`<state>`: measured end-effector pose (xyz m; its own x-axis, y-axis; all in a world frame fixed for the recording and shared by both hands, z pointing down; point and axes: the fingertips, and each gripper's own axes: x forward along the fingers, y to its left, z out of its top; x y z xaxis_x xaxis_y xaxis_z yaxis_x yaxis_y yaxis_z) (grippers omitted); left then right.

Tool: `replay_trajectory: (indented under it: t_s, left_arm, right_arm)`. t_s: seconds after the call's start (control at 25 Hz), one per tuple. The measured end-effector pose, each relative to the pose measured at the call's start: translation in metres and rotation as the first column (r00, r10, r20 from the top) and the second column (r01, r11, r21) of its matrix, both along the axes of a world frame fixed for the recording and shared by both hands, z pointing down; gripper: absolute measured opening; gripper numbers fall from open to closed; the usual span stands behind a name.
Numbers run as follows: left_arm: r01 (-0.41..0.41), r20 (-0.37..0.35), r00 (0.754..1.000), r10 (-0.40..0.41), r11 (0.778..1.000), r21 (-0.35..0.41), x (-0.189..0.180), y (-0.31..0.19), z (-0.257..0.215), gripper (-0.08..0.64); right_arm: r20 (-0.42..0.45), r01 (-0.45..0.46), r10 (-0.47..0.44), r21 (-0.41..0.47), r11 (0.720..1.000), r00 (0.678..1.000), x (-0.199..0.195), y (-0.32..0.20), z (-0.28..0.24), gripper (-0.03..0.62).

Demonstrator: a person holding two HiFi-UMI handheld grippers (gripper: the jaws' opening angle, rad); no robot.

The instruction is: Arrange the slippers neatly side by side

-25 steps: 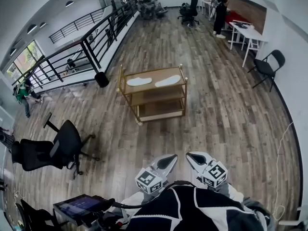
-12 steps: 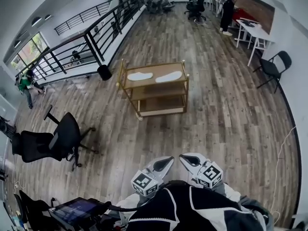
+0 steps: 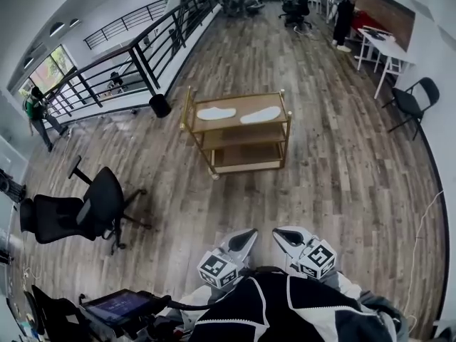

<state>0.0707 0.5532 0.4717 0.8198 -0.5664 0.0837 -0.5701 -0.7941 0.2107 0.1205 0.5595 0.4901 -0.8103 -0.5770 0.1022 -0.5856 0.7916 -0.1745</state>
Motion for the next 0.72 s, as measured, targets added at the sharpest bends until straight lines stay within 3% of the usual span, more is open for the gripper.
replay_trajectory:
  t_s: [0.36, 0.48, 0.72]
  left_arm:
    - [-0.148, -0.057, 0.987, 0.149, 0.989, 0.016, -0.034, -0.069, -0.010, 0.020]
    - [-0.155, -0.047, 0.987, 0.156, 0.988, 0.021, -0.056, -0.096, -0.012, 0.020]
    - [-0.145, -0.098, 0.985, 0.145, 0.989, 0.017, -0.095, -0.134, -0.009, 0.020]
  right_arm:
    - [-0.033, -0.084, 0.084, -0.010, 0.996, 0.996, -0.043, -0.074, -0.003, 0.005]
    - [-0.040, -0.083, 0.083, -0.001, 0.997, 0.996, -0.069, -0.100, -0.008, 0.005]
    - [-0.076, -0.082, 0.082, 0.008, 0.997, 0.994, -0.112, -0.132, -0.007, 0.005]
